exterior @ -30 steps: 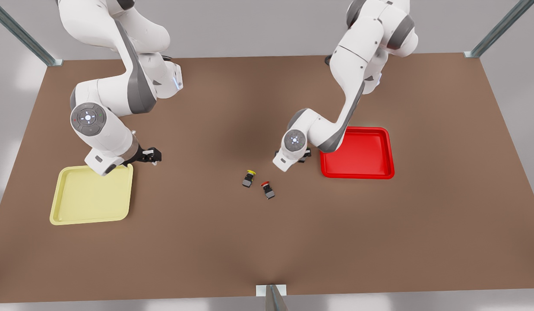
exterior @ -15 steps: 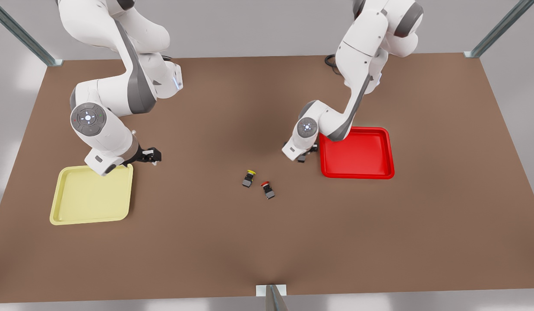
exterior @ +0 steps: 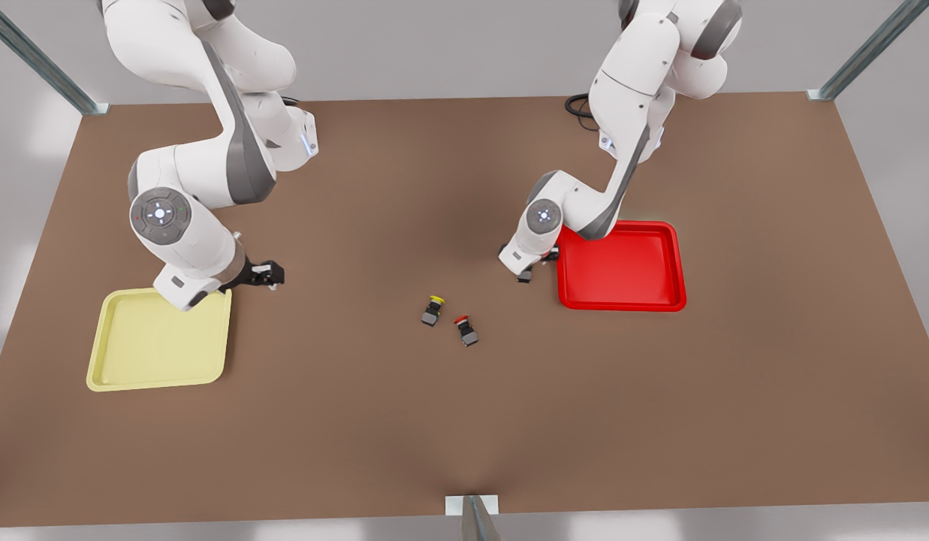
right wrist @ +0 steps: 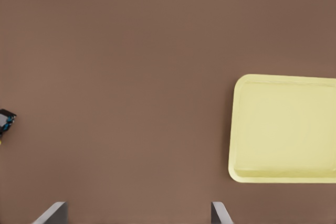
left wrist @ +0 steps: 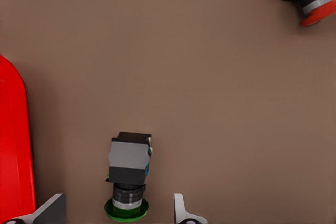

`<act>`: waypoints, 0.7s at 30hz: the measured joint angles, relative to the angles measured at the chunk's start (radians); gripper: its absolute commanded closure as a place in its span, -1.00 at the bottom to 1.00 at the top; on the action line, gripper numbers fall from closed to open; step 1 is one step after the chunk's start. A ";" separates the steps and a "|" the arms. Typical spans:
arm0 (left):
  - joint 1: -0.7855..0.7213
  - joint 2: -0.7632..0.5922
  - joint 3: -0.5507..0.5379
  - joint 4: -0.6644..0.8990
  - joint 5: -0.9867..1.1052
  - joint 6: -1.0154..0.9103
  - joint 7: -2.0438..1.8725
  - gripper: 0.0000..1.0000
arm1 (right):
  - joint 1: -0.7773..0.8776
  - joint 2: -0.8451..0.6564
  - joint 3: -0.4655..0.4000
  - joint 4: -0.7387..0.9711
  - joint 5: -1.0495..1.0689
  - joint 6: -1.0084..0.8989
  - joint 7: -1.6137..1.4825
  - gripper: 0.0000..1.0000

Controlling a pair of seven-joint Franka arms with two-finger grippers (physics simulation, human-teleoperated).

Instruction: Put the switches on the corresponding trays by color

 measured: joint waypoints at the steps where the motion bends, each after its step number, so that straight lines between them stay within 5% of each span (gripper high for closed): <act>1: 0.006 0.000 0.000 0.014 0.001 -0.006 0.000 -1.00 | 0.001 0.011 0.001 0.003 0.000 0.001 0.001 -1.00; 6: 0.020 0.054 0.082 0.172 0.002 -0.131 0.114 -1.00 | 0.002 0.013 0.001 0.008 -0.003 0.002 0.001 -1.00; 13: -0.068 0.262 0.151 0.415 0.001 -0.056 -0.099 -1.00 | 0.002 0.011 0.002 0.008 -0.002 -0.001 0.001 -1.00; 21: -0.046 0.388 0.152 0.716 -0.041 -0.201 -0.309 -1.00 | 0.003 0.007 0.003 0.008 0.006 -0.013 0.003 -1.00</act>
